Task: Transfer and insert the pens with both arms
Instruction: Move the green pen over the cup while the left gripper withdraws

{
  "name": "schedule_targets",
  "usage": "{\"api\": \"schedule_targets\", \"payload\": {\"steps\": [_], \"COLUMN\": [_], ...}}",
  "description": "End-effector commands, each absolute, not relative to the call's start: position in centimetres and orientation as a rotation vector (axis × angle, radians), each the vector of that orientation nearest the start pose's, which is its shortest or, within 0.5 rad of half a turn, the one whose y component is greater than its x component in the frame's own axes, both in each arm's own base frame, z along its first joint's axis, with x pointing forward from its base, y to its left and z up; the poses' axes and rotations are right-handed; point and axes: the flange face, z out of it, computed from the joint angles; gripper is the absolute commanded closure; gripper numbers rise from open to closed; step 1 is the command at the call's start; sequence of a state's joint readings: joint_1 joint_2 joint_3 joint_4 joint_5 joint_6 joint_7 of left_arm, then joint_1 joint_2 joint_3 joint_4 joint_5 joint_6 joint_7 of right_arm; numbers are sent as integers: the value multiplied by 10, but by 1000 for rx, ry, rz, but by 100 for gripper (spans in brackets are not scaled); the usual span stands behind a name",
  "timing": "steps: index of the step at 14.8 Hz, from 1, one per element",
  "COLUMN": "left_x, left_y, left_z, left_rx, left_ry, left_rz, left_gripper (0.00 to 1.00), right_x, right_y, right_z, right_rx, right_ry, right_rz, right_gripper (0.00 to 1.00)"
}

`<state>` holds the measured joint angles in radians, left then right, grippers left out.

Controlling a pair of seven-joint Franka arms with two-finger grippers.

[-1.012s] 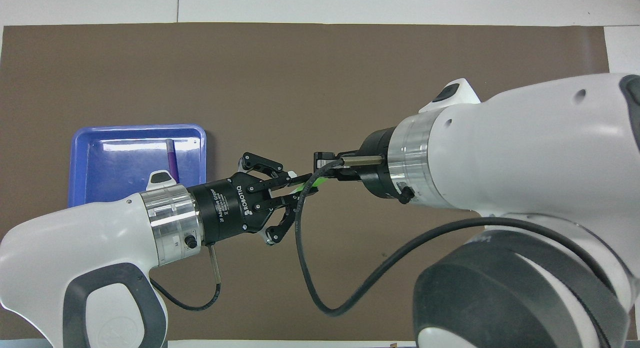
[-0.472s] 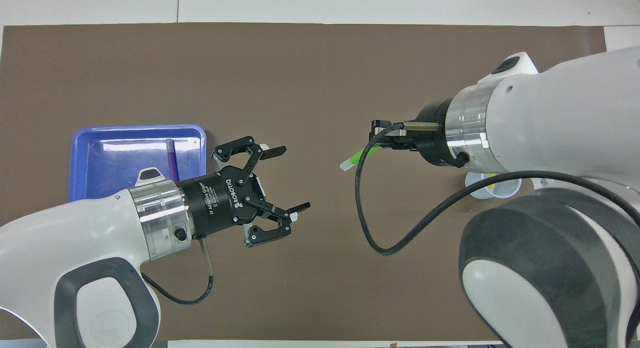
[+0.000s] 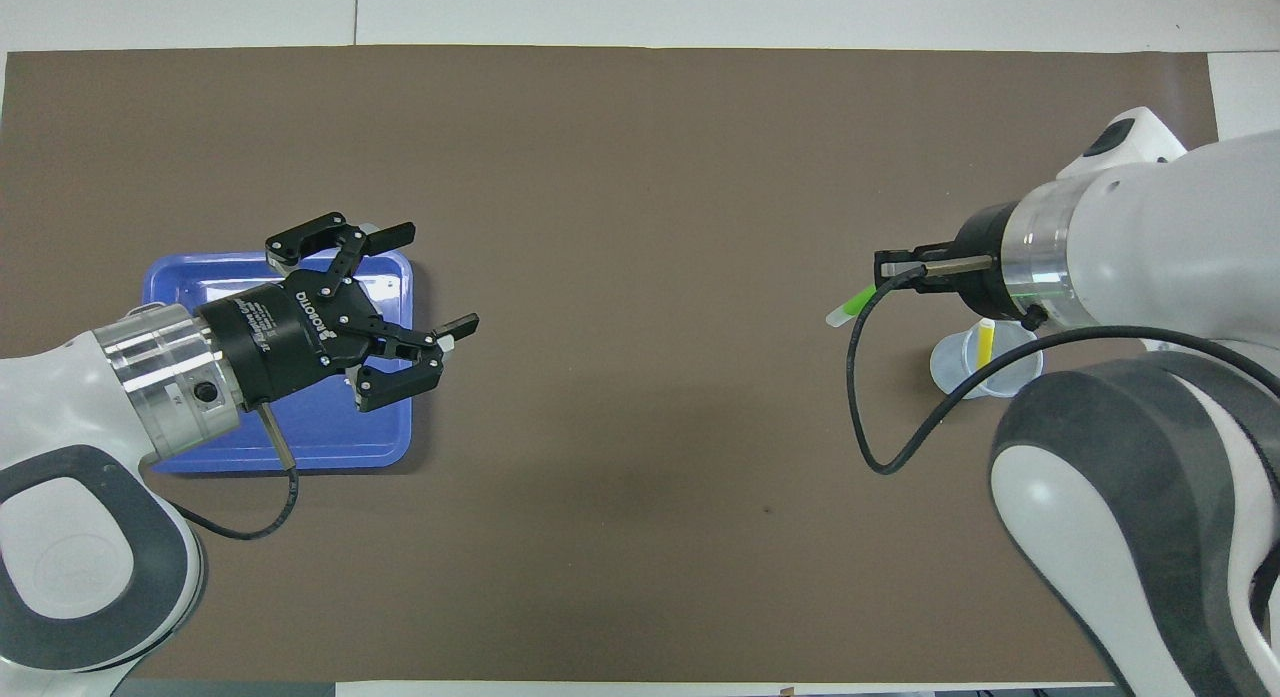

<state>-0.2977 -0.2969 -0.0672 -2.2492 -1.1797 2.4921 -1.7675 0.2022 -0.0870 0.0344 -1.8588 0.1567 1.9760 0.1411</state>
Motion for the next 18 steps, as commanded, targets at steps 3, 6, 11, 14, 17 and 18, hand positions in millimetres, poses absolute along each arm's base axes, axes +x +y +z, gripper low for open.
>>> {"api": "schedule_targets", "payload": {"steps": [3, 6, 11, 14, 17, 18], "left_x": [468, 469, 469, 464, 464, 467], "left_y": [-149, -148, -161, -167, -149, -143], "left_z": [541, 539, 537, 535, 508, 494], "left_rx": [959, 1011, 1394, 1678, 1950, 2041], "left_ry": [1988, 1995, 1916, 1692, 1559, 1538], "left_rz": [-650, -606, -454, -410, -332, -328], "left_gripper": [0, 0, 0, 0, 0, 0], "right_x": [513, 507, 501, 501, 503, 504], "right_y": [65, 35, -3, -9, -15, -18], "right_z": [541, 527, 502, 484, 471, 466], "right_rx": [-3052, -3091, -3104, -3107, -3105, -3105], "right_ry": [-183, -215, -225, -202, -173, -161], "right_rz": [-264, -232, -243, -258, -242, -244], "right_gripper": [100, 100, 100, 100, 100, 100]}}
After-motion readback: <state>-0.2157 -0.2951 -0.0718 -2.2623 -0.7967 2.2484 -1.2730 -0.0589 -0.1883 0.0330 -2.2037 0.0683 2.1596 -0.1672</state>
